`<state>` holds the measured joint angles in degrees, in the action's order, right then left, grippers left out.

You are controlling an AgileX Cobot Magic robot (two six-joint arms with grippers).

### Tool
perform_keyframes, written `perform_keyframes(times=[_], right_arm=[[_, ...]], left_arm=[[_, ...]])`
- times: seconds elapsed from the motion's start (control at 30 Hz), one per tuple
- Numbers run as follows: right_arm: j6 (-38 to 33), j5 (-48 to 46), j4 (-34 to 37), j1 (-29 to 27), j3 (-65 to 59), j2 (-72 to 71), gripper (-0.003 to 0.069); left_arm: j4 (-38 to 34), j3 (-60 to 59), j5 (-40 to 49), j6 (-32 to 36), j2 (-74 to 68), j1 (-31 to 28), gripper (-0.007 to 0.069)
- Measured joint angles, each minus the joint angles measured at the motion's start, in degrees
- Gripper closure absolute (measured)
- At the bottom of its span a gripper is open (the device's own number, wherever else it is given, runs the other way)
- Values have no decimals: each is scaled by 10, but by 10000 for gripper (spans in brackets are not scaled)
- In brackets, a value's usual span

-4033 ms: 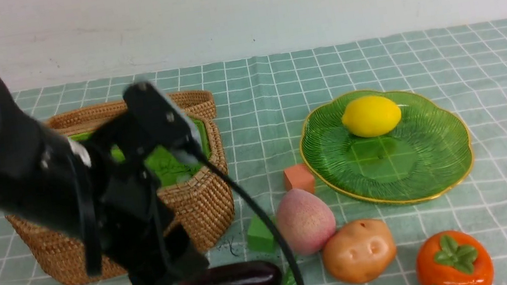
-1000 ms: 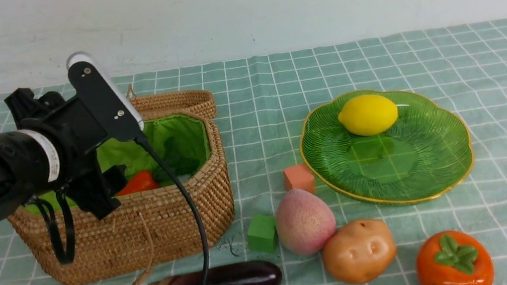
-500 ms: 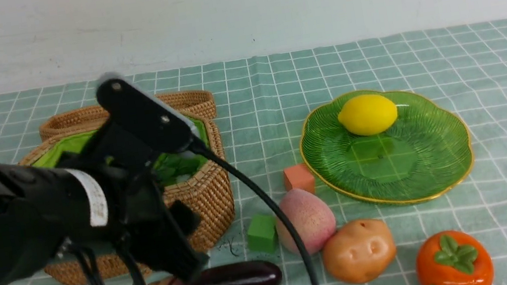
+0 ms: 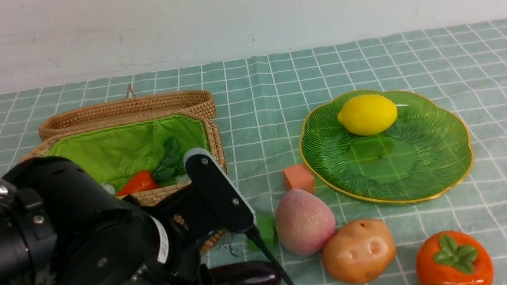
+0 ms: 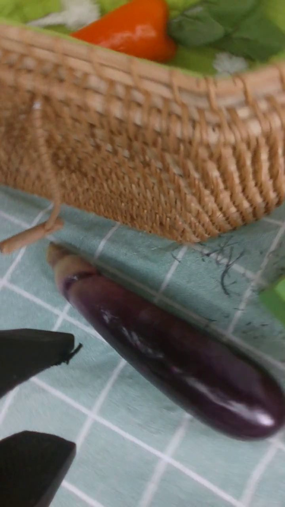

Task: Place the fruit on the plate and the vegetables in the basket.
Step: Use the left arm to grab an eggplant and put it into the left basket

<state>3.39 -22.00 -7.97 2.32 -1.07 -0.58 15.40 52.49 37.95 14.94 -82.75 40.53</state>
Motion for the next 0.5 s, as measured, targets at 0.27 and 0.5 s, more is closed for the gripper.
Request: perform_keyframes(times=[0.27,0.5], right_arm=[[0,0,0,0,0,0,419],[0,0,0,0,0,0,419]], left_arm=[[4,0,-60,123,-34,0,337],[4,1,-99,136,-76,0,293]])
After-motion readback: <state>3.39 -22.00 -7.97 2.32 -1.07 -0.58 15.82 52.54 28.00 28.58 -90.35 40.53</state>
